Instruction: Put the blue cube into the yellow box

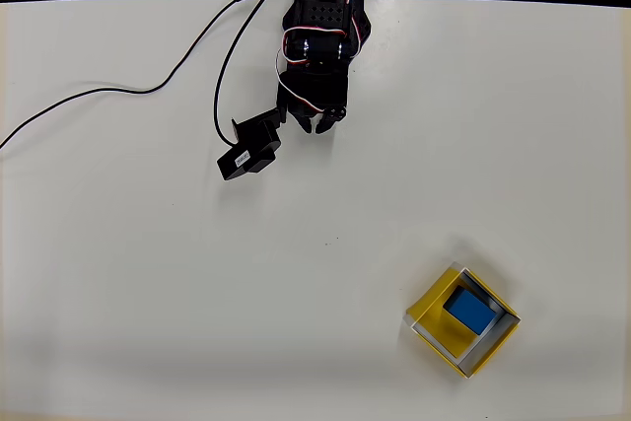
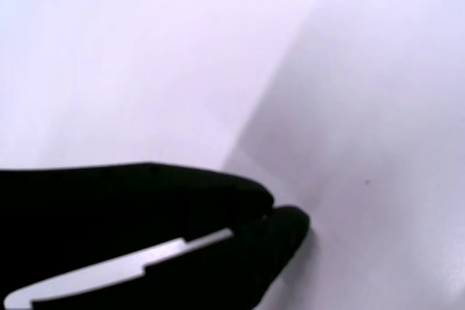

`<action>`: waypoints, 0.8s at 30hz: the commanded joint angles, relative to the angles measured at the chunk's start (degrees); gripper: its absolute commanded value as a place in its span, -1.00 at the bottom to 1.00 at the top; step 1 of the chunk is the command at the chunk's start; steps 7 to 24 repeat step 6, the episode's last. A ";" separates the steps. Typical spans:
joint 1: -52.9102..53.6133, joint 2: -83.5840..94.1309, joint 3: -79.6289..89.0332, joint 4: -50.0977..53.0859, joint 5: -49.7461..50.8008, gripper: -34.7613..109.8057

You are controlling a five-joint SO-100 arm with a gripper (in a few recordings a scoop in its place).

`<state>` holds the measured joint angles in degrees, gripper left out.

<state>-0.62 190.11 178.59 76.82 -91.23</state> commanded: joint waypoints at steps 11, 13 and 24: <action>1.23 1.23 1.58 0.88 -0.70 -0.51; 1.23 1.23 1.58 0.88 -0.70 -0.51; 1.23 1.23 1.58 0.88 -0.70 -0.51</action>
